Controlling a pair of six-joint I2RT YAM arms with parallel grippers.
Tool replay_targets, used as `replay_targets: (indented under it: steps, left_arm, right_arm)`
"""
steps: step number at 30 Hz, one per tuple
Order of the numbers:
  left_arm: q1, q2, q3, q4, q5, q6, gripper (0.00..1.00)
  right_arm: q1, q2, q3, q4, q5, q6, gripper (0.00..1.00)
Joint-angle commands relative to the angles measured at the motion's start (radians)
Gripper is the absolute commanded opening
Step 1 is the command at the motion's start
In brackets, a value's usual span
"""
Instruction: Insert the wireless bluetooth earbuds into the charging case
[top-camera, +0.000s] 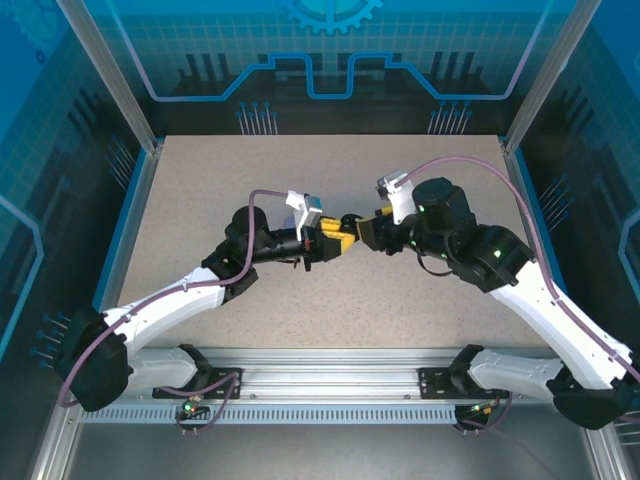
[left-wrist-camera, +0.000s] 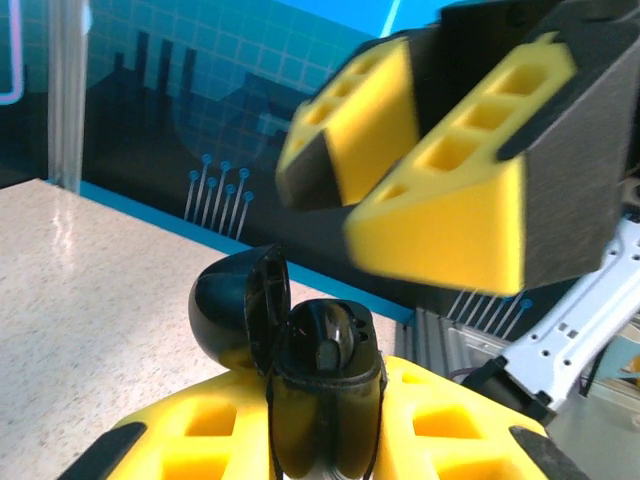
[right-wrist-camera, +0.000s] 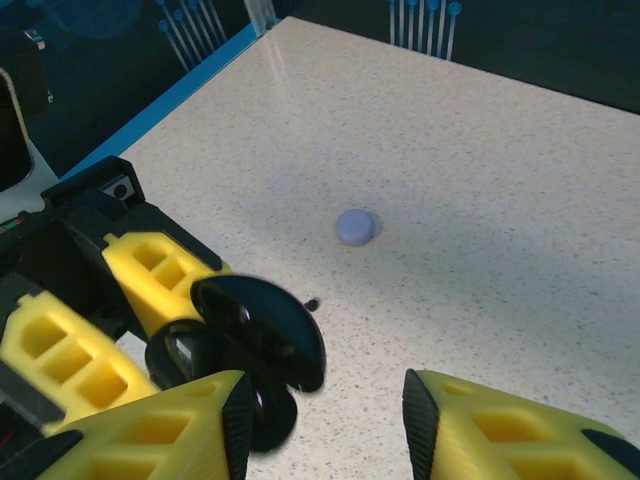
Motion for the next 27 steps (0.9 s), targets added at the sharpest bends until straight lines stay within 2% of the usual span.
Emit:
replay_targets:
  steps: [1,7,13,20,27]
  left_arm:
    - [-0.003,-0.012,0.030,-0.054,-0.105,0.037,0.02]
    - [0.060,-0.054,0.025,-0.134,-0.121,-0.014,0.02]
    - [0.142,-0.137,0.013,-0.233,-0.087,-0.034,0.02]
    - [0.215,-0.244,-0.004,-0.339,-0.053,-0.035,0.03]
    - [0.236,-0.328,-0.043,-0.377,-0.060,-0.058,0.03]
  right_arm:
    - [-0.021,-0.049,-0.030,0.030,0.093,0.037,0.47]
    - [-0.099,-0.035,-0.068,-0.014,0.114,0.083,0.48]
    - [-0.153,0.051,-0.123,0.031,0.008,0.081,0.49]
    - [-0.142,0.262,-0.167,0.184,-0.179,0.114,0.49]
    - [-0.075,0.526,-0.084,0.221,-0.219,0.150,0.50]
